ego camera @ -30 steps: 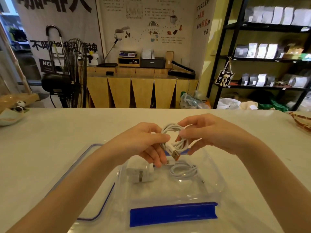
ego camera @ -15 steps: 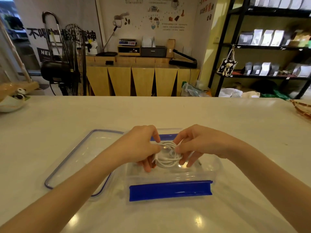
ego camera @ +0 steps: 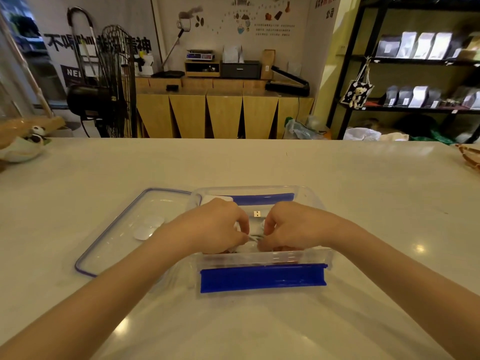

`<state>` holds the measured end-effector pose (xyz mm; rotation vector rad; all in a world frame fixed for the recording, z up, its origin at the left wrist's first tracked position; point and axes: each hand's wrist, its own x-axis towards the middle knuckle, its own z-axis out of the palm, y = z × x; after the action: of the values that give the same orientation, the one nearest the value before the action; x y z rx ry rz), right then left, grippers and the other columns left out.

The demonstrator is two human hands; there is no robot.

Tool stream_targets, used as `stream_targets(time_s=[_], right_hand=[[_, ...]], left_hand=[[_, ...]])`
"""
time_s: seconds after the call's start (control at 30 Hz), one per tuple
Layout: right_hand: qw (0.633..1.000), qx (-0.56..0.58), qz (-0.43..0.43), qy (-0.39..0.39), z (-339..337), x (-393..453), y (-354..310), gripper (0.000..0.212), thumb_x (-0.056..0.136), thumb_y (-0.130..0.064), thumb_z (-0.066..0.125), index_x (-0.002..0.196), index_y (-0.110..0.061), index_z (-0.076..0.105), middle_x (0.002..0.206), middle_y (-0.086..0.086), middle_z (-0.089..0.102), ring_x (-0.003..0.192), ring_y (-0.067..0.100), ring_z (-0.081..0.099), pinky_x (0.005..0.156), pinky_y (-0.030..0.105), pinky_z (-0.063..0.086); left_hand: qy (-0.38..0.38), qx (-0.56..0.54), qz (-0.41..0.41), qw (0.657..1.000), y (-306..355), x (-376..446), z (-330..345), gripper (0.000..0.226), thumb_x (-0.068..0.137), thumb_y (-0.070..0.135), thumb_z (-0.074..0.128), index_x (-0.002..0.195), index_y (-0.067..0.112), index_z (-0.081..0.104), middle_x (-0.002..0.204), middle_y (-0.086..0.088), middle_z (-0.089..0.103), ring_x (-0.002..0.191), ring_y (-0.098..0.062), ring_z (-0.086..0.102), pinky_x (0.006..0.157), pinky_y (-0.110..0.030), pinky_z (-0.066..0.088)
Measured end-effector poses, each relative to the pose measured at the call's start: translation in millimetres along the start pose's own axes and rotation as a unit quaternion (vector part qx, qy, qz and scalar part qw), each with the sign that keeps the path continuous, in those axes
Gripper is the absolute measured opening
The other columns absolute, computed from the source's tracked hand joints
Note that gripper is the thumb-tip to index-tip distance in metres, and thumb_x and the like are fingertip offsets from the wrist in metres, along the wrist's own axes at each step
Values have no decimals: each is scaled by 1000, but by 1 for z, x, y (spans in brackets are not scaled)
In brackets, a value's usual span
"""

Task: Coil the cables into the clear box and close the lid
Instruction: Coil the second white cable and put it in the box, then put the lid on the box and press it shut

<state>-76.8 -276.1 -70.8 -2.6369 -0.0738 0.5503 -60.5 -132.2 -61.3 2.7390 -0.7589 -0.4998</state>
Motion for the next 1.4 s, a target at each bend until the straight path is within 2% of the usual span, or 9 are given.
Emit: stream_targets(time_s=[0.1, 0.27, 0.47, 0.77, 0.9, 1.03, 1.13, 1.27, 1.4], right_hand=[[1000, -31, -1, -2, 1, -1, -2, 31, 80, -35, 62, 100, -11, 65, 101, 8, 68, 91, 19, 61, 81, 30, 51], [997, -72, -15, -8, -6, -5, -3, 33, 78, -37, 63, 96, -9, 67, 98, 9, 70, 86, 19, 64, 82, 35, 54], [998, -41, -26, -28, -24, -7, -15, 27, 82, -26, 63, 98, -4, 64, 79, 10, 73, 57, 14, 67, 51, 19, 56], [979, -77, -185, 43, -59, 31, -64, 15, 86, -19, 56, 97, -11, 63, 78, 4, 69, 66, 12, 66, 53, 18, 54], [963, -96, -239, 72, -50, 73, -80, 17, 87, -18, 55, 100, -13, 64, 91, 0, 65, 77, 11, 58, 59, 14, 43], [963, -128, -227, 67, -30, 116, -86, 23, 88, -18, 52, 108, -9, 61, 110, 8, 63, 92, 18, 54, 78, 23, 41], [974, -142, -173, 34, -21, 141, -90, 26, 89, -21, 50, 108, -6, 59, 109, 11, 63, 93, 24, 57, 77, 29, 45], [982, -135, -129, -24, -20, 155, -93, 24, 81, -14, 62, 103, -3, 63, 104, 14, 64, 83, 24, 60, 62, 25, 51], [986, -107, -129, 9, -23, 158, -93, 20, 78, -7, 66, 97, -2, 66, 99, 16, 67, 78, 26, 63, 65, 29, 55]], left_hand=[[-17, -10, -2, 1000, 1, -4, 0, 26, 89, 29, 49, 112, 23, 59, 107, -1, 65, 88, -11, 56, 86, -28, 47], [-20, -5, 2, 1000, -1, -12, -4, 28, 91, 29, 43, 115, 25, 57, 106, 1, 62, 88, -11, 54, 92, -30, 41], [-6, -27, 24, 999, -7, -28, -11, 27, 92, 31, 44, 109, 23, 64, 94, 9, 63, 80, -6, 56, 73, -17, 44], [200, -148, 53, 967, -42, -77, -44, 17, 85, 27, 48, 89, 35, 63, 82, 14, 68, 80, 7, 60, 62, -9, 46], [262, -240, -12, 935, -88, -79, -34, 17, 87, 21, 52, 89, 31, 65, 87, 9, 69, 80, 1, 62, 64, -15, 49], [323, -157, -143, 922, -135, -74, -6, 20, 87, 25, 55, 104, 23, 63, 109, 4, 64, 95, -7, 56, 75, -18, 39], [314, -102, -251, 910, -153, -76, 11, 35, 86, 26, 56, 119, 13, 55, 121, -7, 55, 105, -19, 52, 83, -25, 37], [294, -126, -285, 904, -165, -77, 17, 38, 82, 20, 61, 118, 8, 55, 114, -11, 59, 89, -15, 47, 78, -20, 34], [318, -165, -268, 894, -169, -76, 11, 34, 78, 14, 66, 111, 9, 62, 95, -4, 60, 86, -15, 52, 75, -20, 36]])
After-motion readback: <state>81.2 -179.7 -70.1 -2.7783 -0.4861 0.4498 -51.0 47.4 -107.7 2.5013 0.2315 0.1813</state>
